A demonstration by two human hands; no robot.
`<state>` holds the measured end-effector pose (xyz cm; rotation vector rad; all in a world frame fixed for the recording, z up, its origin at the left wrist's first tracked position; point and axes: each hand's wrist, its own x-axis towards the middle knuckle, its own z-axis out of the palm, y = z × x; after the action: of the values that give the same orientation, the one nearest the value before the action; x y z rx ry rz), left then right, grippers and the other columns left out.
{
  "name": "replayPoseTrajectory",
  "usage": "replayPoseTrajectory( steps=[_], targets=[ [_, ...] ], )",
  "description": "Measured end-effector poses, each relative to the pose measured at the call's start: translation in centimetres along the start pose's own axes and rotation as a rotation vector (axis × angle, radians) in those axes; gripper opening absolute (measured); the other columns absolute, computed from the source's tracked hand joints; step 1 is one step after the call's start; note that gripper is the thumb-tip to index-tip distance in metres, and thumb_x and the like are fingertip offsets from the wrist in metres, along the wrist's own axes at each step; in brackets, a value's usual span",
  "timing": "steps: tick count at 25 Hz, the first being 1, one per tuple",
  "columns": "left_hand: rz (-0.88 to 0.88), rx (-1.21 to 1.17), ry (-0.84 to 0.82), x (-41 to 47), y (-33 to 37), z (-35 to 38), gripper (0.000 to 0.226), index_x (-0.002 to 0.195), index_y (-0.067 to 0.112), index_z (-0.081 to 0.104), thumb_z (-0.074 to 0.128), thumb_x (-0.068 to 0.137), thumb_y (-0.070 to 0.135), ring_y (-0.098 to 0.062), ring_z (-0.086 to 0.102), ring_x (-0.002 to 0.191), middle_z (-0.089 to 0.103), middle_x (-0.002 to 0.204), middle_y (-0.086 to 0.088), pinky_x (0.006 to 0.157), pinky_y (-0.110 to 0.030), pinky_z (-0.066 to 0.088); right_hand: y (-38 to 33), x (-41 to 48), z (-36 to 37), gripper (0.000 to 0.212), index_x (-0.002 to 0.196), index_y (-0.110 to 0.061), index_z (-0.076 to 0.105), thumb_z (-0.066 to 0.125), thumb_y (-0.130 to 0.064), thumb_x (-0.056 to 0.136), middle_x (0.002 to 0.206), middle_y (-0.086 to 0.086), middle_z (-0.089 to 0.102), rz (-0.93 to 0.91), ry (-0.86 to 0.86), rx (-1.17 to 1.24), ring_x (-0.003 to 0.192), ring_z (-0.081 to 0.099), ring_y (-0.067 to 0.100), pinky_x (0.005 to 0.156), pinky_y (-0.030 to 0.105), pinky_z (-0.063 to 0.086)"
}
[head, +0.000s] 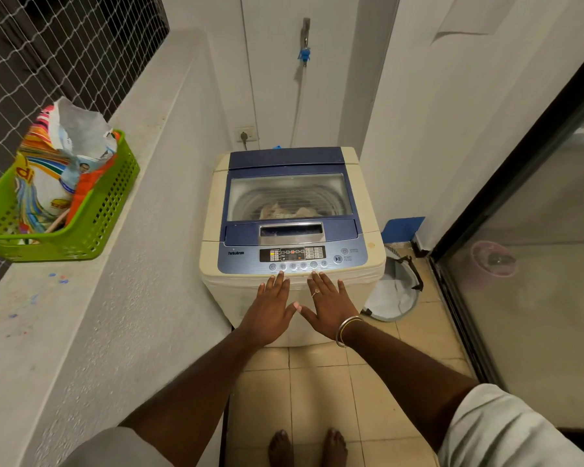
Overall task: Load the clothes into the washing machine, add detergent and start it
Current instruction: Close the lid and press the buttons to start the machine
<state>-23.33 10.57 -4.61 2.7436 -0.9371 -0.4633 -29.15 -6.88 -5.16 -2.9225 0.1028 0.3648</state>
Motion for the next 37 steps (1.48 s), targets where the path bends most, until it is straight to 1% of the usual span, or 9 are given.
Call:
replayPoseTrajectory(
  steps=[11,18,22,29,37],
  targets=[
    [-0.002,0.002,0.012,-1.5,0.4,-0.5,0.069,0.159,0.015,0.008,0.026,0.104,0.053,-0.025,0.0,0.154,-0.001,0.167,-0.006,0.124,-0.042,0.002,-0.2,-1.2,-0.7,0.091,0.158,-0.014,0.011,0.009,-0.074,0.091,0.166,0.005,0.003,-0.004,0.007,-0.011,0.153,-0.002,0.022,0.123,0.053,0.003],
    [0.003,-0.009,0.015,-2.3,0.5,-1.2,0.076,0.159,0.015,0.008,0.026,0.101,0.06,-0.025,-0.002,0.154,-0.004,0.167,-0.005,0.124,-0.042,0.003,-0.7,-1.6,-1.5,0.084,0.158,-0.014,0.012,0.019,-0.069,0.095,0.166,0.006,0.004,-0.014,0.014,-0.043,0.154,-0.001,0.023,0.123,0.053,0.003],
    [-0.003,0.002,0.026,-2.7,0.2,-1.6,0.077,0.159,0.015,0.008,0.025,0.1,0.062,-0.025,-0.001,0.154,-0.003,0.167,-0.005,0.123,-0.04,0.001,-0.9,-1.9,-1.7,0.086,0.158,-0.013,0.01,0.016,-0.07,0.094,0.166,0.006,0.003,-0.017,0.016,-0.061,0.153,-0.001,0.023,0.123,0.054,0.004],
    [-0.001,0.021,0.032,-2.7,0.2,-1.8,0.076,0.159,0.016,0.009,0.024,0.1,0.062,-0.025,0.0,0.155,-0.002,0.167,-0.004,0.122,-0.039,0.001,-1.2,-1.8,-2.3,0.083,0.158,-0.013,0.01,0.02,-0.069,0.096,0.166,0.006,0.003,-0.015,0.041,-0.071,0.154,-0.002,0.022,0.122,0.053,0.004],
    [-0.003,0.025,0.031,-2.1,0.5,-2.0,0.075,0.159,0.018,0.007,0.024,0.1,0.062,-0.024,-0.001,0.155,-0.003,0.167,-0.003,0.122,-0.039,0.001,-0.8,-1.5,-2.2,0.086,0.158,-0.014,0.011,0.017,-0.071,0.094,0.166,0.006,0.004,-0.001,0.046,-0.056,0.154,0.0,0.023,0.122,0.053,0.005]
  ],
)
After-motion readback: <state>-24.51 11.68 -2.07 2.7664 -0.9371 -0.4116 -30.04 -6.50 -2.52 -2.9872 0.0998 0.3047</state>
